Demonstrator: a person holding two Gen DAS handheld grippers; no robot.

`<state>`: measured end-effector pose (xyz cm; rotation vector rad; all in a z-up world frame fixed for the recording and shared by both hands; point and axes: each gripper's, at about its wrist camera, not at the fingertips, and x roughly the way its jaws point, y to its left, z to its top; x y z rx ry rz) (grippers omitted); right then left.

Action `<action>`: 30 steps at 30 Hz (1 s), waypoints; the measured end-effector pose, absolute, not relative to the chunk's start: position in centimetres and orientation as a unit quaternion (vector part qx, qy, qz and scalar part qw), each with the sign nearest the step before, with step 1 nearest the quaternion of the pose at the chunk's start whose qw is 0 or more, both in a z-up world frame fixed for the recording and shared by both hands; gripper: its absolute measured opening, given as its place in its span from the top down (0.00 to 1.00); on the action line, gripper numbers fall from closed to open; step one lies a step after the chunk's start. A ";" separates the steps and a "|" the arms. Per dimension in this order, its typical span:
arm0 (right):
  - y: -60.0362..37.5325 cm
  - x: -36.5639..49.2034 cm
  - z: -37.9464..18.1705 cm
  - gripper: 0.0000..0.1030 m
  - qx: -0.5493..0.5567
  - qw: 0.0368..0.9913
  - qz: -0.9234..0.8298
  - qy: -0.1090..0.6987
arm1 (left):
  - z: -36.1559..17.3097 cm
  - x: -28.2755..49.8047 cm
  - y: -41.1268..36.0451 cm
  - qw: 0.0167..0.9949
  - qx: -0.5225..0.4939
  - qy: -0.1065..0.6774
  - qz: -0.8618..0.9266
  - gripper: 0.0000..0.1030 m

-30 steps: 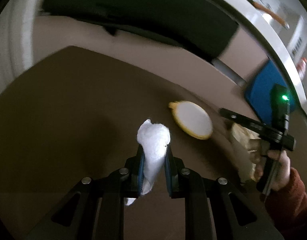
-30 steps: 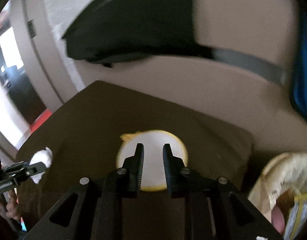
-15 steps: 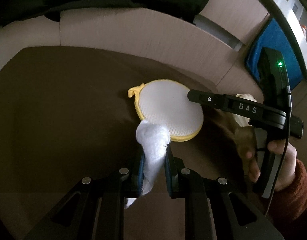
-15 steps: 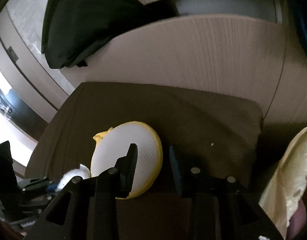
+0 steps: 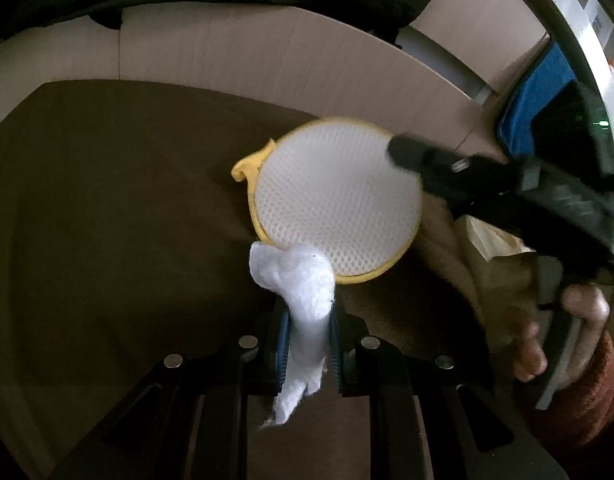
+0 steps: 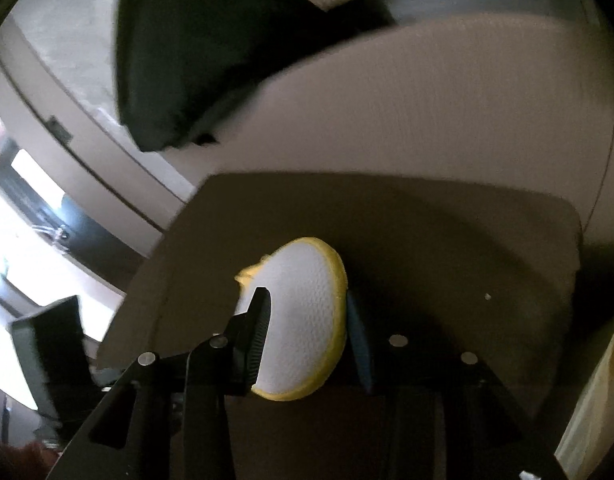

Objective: Collect trash
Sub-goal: 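Grasp the round yellow-rimmed white pad with the right gripper, then lift the tissue and round pad and carry both over the bin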

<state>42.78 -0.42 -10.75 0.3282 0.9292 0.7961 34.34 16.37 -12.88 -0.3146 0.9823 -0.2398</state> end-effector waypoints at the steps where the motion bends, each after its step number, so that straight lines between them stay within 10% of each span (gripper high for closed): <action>1: -0.4 42.6 -10.3 0.64 0.160 0.802 0.384 0.428 | -12.9 34.3 16.5 0.863 -0.154 0.467 -0.115 0.83; 9: 3.6 42.2 -10.1 0.86 0.108 0.795 0.393 0.449 | -12.8 33.6 16.9 0.867 -0.159 0.460 -0.107 0.83; 30: -2.7 28.3 7.0 0.86 -0.033 0.915 0.315 0.249 | 4.9 24.0 13.0 0.968 -0.062 0.240 -0.044 0.83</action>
